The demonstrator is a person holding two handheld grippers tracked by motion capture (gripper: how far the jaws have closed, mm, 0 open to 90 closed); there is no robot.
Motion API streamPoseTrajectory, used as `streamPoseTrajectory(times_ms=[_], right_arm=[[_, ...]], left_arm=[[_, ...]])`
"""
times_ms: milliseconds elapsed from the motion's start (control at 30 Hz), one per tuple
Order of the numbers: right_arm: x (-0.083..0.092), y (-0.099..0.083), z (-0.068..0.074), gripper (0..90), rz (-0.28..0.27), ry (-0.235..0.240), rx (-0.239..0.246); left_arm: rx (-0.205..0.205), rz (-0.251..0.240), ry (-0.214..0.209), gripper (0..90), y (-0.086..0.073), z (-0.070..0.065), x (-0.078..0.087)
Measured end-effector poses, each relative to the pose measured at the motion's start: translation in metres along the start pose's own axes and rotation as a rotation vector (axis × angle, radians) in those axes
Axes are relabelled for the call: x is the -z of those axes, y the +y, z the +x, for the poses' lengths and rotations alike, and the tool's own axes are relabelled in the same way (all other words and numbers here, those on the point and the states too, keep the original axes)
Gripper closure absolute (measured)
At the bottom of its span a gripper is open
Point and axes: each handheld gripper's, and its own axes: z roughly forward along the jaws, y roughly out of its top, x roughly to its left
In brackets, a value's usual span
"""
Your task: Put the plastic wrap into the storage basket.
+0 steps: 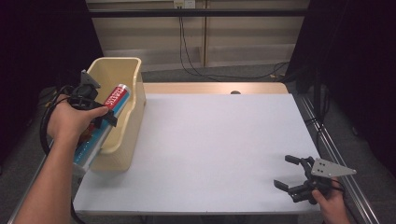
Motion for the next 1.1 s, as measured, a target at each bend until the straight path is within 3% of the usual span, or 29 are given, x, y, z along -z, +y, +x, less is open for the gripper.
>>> streamPoseTrajectory(times_ms=[800,1100], right_arm=[[-0.0029,-0.001,-0.0034,1.5,0.003,-0.002,-0.011],[-0.003,-0.0016,-0.0046,1.5,0.005,-0.002,-0.011]], left_arm=[[0.006,0.077,-0.007,31.6,0.0076,0.0021,-0.0083],[0.025,0.083,-0.009,30.9,0.0096,0.0044,-0.0061]])
